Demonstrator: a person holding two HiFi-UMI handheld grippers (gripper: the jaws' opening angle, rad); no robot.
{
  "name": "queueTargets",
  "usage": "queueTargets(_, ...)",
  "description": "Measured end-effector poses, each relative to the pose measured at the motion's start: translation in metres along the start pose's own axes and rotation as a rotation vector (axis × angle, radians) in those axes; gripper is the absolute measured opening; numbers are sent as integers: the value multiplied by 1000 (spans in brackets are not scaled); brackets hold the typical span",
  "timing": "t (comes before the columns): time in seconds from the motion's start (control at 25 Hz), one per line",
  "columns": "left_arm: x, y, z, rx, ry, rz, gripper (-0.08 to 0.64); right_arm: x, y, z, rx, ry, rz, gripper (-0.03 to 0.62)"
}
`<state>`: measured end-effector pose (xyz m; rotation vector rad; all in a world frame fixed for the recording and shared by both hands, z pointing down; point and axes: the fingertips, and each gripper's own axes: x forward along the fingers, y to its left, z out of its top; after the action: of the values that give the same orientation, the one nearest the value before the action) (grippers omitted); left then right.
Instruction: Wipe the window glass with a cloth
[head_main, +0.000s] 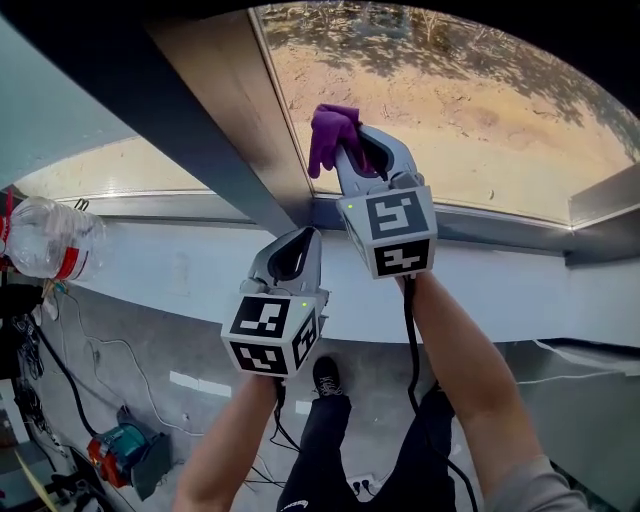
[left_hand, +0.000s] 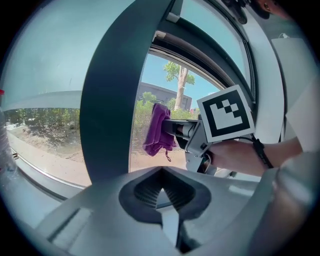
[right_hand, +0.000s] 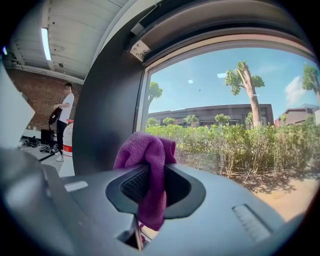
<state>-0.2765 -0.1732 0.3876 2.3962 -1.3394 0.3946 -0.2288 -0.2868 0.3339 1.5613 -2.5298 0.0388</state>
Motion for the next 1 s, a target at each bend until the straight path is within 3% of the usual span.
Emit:
queueTargets(0.36, 37, -68, -4, 25, 27, -76, 0, -57, -74, -12, -10, -3, -82, 86)
queueTargets(1.0, 109, -237, -4, 76, 58, -260, 0, -193, -259, -52, 49, 41, -322, 87)
